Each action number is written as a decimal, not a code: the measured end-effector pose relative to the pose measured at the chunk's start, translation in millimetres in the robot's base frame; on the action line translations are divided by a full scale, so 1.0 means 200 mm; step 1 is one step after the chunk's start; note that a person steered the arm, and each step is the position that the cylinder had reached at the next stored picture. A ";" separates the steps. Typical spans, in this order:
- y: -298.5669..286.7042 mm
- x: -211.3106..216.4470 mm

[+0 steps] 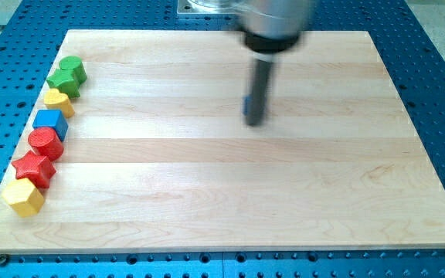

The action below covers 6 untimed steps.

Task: Slide the triangle above the green circle

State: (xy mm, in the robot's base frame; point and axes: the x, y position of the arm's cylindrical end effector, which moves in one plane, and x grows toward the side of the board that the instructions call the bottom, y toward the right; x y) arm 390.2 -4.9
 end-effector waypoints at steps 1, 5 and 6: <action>-0.61 -0.34; 0.08 -0.30; 0.20 -0.30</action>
State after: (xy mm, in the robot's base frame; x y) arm 329.7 34.8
